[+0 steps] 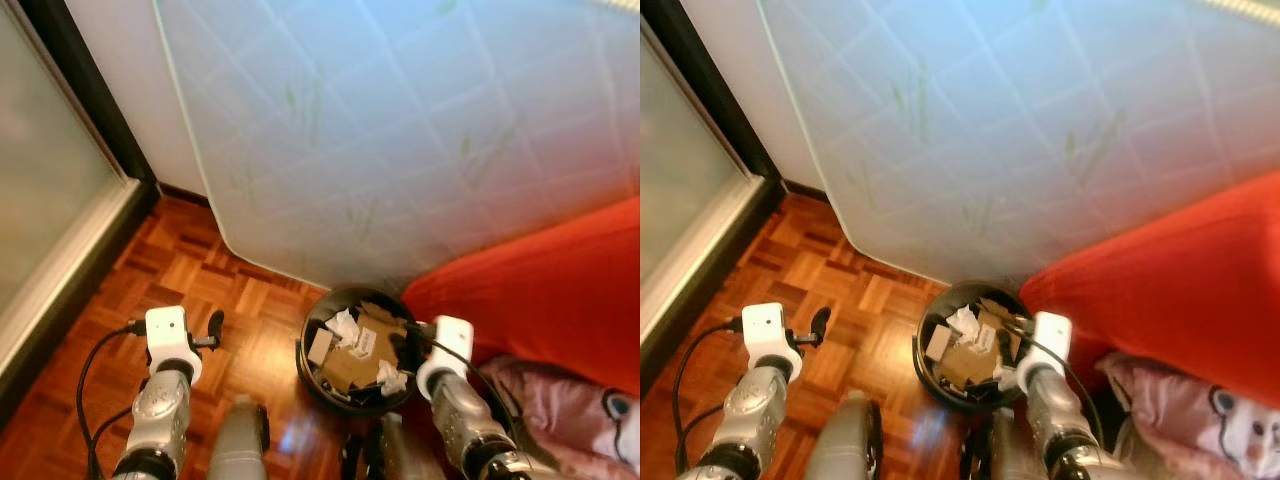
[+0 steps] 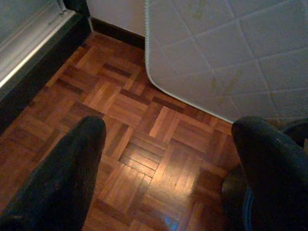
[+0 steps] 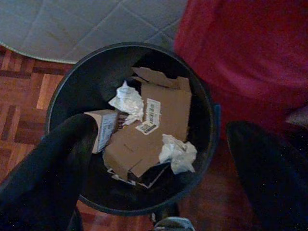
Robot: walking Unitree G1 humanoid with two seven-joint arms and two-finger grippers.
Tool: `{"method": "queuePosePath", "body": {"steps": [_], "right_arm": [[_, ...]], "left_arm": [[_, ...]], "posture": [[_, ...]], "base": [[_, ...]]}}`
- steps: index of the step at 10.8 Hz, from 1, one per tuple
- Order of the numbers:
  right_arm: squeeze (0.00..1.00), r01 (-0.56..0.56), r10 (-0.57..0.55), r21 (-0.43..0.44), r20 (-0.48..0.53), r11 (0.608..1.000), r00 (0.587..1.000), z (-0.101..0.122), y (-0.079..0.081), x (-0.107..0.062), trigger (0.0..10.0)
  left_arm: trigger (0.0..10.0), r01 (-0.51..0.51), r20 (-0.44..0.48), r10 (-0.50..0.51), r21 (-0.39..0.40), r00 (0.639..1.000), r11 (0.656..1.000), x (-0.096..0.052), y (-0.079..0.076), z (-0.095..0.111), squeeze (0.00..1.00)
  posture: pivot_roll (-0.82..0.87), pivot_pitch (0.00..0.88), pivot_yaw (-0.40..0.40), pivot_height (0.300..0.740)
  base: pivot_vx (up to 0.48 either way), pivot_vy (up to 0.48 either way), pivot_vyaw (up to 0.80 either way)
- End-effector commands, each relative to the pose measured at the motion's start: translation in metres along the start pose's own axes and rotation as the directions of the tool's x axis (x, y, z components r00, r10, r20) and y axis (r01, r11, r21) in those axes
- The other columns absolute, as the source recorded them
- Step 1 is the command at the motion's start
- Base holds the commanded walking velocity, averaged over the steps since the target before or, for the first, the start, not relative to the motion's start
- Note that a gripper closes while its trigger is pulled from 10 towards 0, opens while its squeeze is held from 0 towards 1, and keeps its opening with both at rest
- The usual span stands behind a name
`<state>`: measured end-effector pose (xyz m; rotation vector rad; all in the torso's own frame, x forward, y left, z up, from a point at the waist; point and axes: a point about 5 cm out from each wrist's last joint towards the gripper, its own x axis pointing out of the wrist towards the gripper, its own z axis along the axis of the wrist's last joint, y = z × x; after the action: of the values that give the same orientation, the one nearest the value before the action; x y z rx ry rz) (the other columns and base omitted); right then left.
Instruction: Clean up the room
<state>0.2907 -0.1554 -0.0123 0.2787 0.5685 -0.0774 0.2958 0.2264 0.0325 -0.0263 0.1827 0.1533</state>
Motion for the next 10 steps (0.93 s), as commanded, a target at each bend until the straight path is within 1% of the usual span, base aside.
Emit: {"method": "queuePosePath", "body": {"steps": [1,2,3,4,5,6,7,8,9,10], "right_arm": [[0.00,0.058,-0.056,0.041,-0.040,0.997,0.998,-0.014,-0.016,-0.005,10.0],[0.00,0.070,-0.068,0.063,-0.037,0.996,0.997,-0.015,-0.020,-0.006,10.0],[0.00,0.092,-0.089,0.083,-0.042,0.992,0.995,-0.017,-0.024,-0.008,10.0],[0.00,0.123,-0.118,0.099,-0.062,0.987,0.991,-0.024,-0.029,-0.010,10.0],[0.00,0.158,-0.152,0.052,-0.114,0.986,0.982,-0.039,-0.036,-0.016,10.0],[0.00,0.234,-0.220,0.073,-0.157,0.970,0.963,-0.053,-0.052,-0.025,10.0],[0.00,0.281,-0.263,0.080,-0.181,0.956,0.948,-0.063,-0.065,-0.032,10.0],[0.00,0.341,-0.318,0.084,-0.209,0.936,0.925,-0.073,-0.079,-0.041,10.0],[0.00,0.399,-0.368,0.124,-0.212,0.909,0.905,-0.076,-0.094,-0.048,10.0],[0.00,0.398,-0.369,0.136,-0.197,0.907,0.908,-0.076,-0.097,-0.049,10.0]], "left_arm": [[10.0,0.000,-0.085,0.003,0.036,0.996,0.999,-0.008,0.007,-0.018,0.00],[10.0,-0.004,-0.118,0.010,0.050,0.993,0.999,-0.012,0.011,-0.024,0.00],[10.0,-0.015,-0.148,0.022,0.050,0.989,0.999,-0.015,0.015,-0.030,0.00],[10.0,-0.026,-0.200,0.037,0.058,0.979,0.998,-0.022,0.020,-0.041,0.00],[10.0,-0.053,-0.261,0.069,0.069,0.963,0.996,-0.031,0.028,-0.054,0.00],[10.0,-0.080,-0.348,0.102,0.078,0.932,0.994,-0.043,0.037,-0.070,0.00],[10.0,-0.092,-0.417,0.125,0.097,0.900,0.991,-0.054,0.043,-0.083,0.00],[10.0,-0.094,-0.471,0.134,0.108,0.872,0.990,-0.064,0.046,-0.093,0.00],[10.0,-0.073,-0.507,0.117,0.106,0.854,0.992,-0.067,0.045,-0.098,0.00],[10.0,-0.064,-0.529,0.110,0.104,0.841,0.992,-0.067,0.043,-0.100,0.00]], "posture": [[0.32,0.235,-0.080,0.726],[0.32,0.217,-0.071,0.740],[0.32,0.204,-0.063,0.740],[0.31,0.180,-0.049,0.740],[0.30,0.137,-0.033,0.740],[0.30,0.086,-0.019,0.740],[0.26,0.034,0.004,0.740],[0.26,0.025,0.011,0.740],[0.24,0.000,0.028,0.740],[0.21,0.000,0.033,0.740]], "base": [[0.000,0.000,0.00],[0.000,0.000,0.00],[0.000,0.000,0.00],[0.000,0.000,0.00],[0.000,0.000,0.00],[0.000,0.000,0.00],[0.000,0.000,0.00],[0.000,0.000,0.00],[0.000,0.000,0.00],[0.000,0.000,0.00]]}}
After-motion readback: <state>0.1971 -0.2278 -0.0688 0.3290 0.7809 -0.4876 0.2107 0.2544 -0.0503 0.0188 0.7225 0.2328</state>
